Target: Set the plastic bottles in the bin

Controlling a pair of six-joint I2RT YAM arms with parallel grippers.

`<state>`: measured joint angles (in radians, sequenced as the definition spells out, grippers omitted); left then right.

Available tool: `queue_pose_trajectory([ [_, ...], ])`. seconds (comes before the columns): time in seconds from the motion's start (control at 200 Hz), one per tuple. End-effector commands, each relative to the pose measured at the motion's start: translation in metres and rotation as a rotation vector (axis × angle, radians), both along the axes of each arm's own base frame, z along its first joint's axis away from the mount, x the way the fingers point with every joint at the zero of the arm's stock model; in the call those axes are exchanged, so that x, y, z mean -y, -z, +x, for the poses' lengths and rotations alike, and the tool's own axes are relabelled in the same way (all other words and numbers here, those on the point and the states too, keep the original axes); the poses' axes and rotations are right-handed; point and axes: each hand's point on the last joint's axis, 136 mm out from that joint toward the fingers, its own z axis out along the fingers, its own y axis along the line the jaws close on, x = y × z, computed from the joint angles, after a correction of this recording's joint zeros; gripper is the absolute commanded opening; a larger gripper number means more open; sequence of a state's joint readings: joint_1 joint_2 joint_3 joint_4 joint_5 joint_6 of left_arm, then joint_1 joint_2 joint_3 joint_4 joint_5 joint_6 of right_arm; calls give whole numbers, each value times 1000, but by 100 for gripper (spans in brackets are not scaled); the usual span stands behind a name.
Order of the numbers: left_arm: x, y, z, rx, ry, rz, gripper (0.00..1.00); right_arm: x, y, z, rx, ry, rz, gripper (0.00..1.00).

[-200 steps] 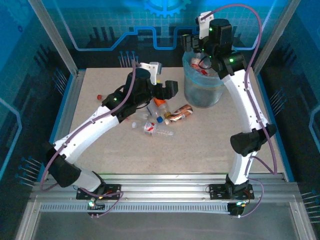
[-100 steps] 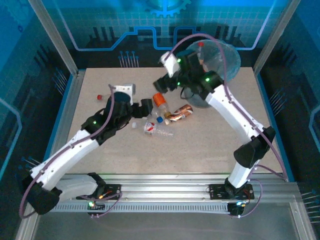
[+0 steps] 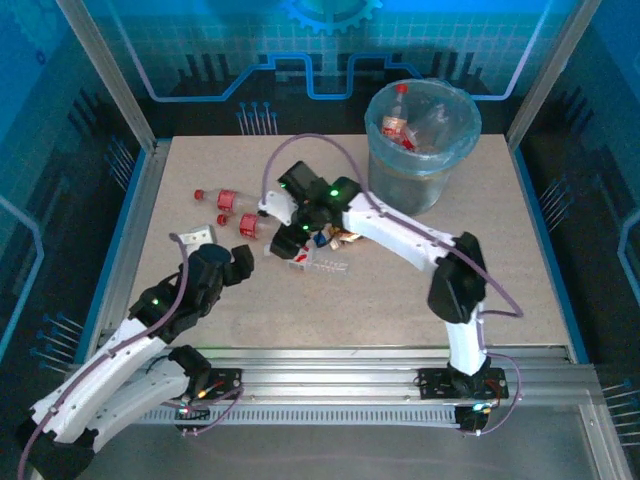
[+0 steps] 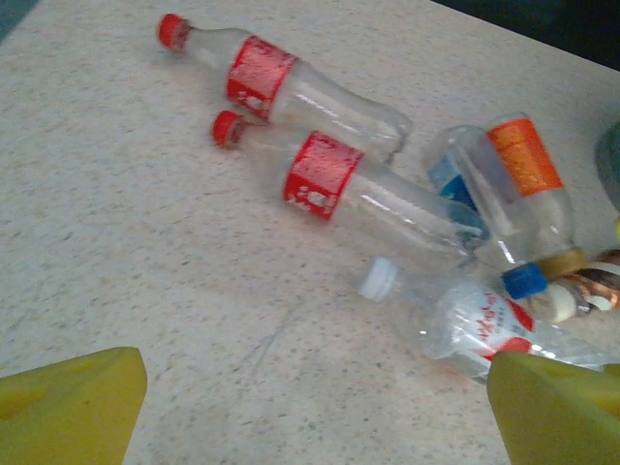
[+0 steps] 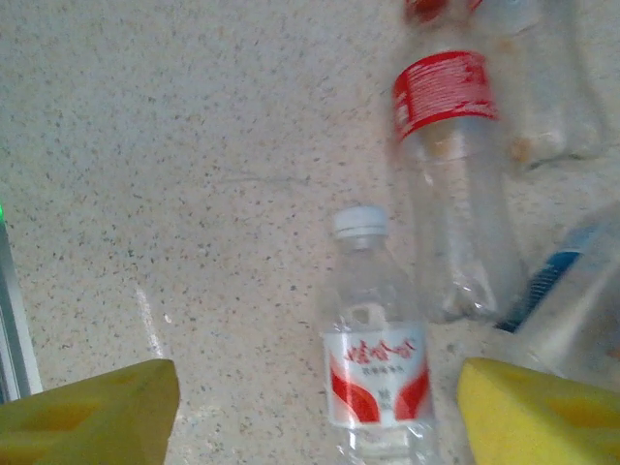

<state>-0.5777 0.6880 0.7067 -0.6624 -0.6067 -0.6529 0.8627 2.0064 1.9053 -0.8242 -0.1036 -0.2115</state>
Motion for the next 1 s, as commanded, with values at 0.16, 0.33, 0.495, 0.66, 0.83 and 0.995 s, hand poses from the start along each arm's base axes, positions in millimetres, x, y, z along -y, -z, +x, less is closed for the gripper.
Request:
queue_pose_trajectory([
  [0.16,-41,21,-23,-15,-149,71,92,-27,45,-2,-44,-5,-179,67],
  [0.33,-43,31,-30,-28,-152,57,92,-33,81,10,-52,36,-256,68],
  [0.495,-44,36,-33,-43,-146,55,92,-38,101,14,-61,51,-289,67],
  [0.66,-43,38,-34,-51,-142,55,93,-43,119,17,-28,51,-330,71],
  [0.83,-43,38,-34,-48,-136,58,93,-47,139,18,0,27,-382,71],
  [0.995,-43,37,-33,-44,-131,63,93,-51,152,19,22,6,-411,68],
])
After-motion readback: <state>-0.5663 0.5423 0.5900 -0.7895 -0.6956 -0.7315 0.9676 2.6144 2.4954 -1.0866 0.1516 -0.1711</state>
